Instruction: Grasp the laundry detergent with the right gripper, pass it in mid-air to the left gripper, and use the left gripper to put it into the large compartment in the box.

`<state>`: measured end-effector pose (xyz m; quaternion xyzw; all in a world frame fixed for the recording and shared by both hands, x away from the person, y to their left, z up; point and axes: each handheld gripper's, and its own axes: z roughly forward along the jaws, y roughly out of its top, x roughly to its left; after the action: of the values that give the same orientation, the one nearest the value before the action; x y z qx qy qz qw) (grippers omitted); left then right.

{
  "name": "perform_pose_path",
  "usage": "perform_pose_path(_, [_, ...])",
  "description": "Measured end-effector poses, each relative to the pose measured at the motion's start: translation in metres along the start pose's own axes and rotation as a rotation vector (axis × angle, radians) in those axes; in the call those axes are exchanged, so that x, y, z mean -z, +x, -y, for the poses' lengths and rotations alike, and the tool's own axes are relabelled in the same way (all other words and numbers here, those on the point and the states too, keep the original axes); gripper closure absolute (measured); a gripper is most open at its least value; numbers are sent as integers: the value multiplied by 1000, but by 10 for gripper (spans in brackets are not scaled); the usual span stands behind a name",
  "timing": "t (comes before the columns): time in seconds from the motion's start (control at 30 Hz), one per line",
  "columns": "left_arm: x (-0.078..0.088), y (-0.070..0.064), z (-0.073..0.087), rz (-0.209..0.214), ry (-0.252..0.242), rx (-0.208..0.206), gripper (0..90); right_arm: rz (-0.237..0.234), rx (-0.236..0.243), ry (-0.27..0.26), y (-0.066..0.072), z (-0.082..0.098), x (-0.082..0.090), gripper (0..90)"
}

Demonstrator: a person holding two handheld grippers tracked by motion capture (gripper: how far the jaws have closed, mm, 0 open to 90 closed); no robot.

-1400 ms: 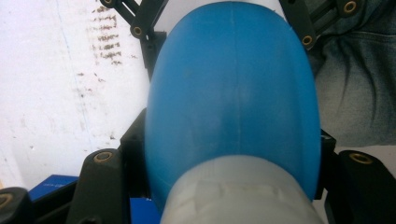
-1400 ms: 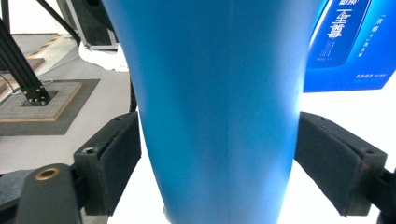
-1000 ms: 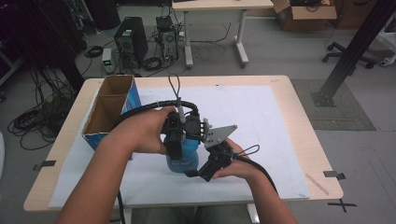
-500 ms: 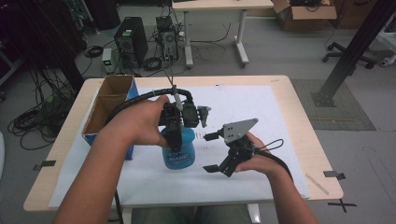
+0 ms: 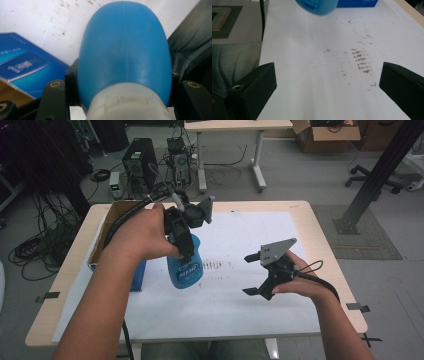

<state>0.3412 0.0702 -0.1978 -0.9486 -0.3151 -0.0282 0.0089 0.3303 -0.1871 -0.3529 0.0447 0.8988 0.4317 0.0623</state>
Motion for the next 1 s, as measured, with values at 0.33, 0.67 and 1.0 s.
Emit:
perform_pose_path(0.33, [30, 19, 4, -10, -14, 249, 390, 36, -16, 36, -9, 7, 18, 16])
perform_pose_path(0.67, [67, 50, 27, -6, -32, 450, 389, 56, -16, 55, -12, 7, 33, 16])
perform_pose_path(1.0, [107, 83, 59, 2, -8, 665, 389, 74, -25, 83, -19, 8, 42, 17])
